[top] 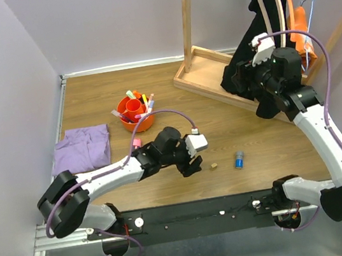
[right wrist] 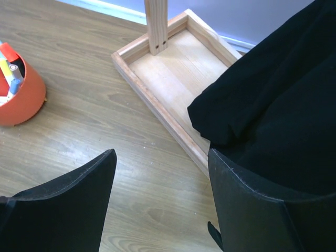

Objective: Sort the stationery into containers
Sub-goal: Pick up the stationery from the center of the board.

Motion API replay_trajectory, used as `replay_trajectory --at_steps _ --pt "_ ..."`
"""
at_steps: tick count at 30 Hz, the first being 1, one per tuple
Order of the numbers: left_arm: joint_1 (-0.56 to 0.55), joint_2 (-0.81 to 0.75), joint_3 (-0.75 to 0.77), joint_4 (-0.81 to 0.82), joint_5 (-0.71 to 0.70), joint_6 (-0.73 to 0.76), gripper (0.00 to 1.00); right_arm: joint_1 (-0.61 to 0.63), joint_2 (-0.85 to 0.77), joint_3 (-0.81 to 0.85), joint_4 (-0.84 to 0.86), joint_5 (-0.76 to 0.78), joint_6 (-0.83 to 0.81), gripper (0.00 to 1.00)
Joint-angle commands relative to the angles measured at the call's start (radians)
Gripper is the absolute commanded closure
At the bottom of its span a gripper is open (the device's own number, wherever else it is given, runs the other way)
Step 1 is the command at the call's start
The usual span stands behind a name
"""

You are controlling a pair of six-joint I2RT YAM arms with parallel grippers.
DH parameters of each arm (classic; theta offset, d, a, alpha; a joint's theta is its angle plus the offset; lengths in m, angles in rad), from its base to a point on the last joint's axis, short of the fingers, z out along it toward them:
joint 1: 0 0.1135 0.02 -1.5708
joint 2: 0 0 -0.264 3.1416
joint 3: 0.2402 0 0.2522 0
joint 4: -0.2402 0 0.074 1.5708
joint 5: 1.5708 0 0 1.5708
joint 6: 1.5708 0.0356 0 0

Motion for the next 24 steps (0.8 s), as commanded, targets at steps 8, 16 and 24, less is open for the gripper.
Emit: replay_trajectory --at_steps 8,16,24 --pt "-0.140 0.210 0.128 0.102 -0.266 -0.105 0.28 -0.024 -0.167 -0.119 0.024 0.073 0.024 0.22" --pt "-0.172 0.308 0.210 0.082 -0.290 -0.107 0.29 -0.026 -0.213 -0.168 0.036 0.090 0.021 0.21" --pt "-0.186 0.368 0.251 0.053 -0.299 -0.102 0.34 -0.026 -0.233 -0.189 0.049 0.096 0.038 0.20"
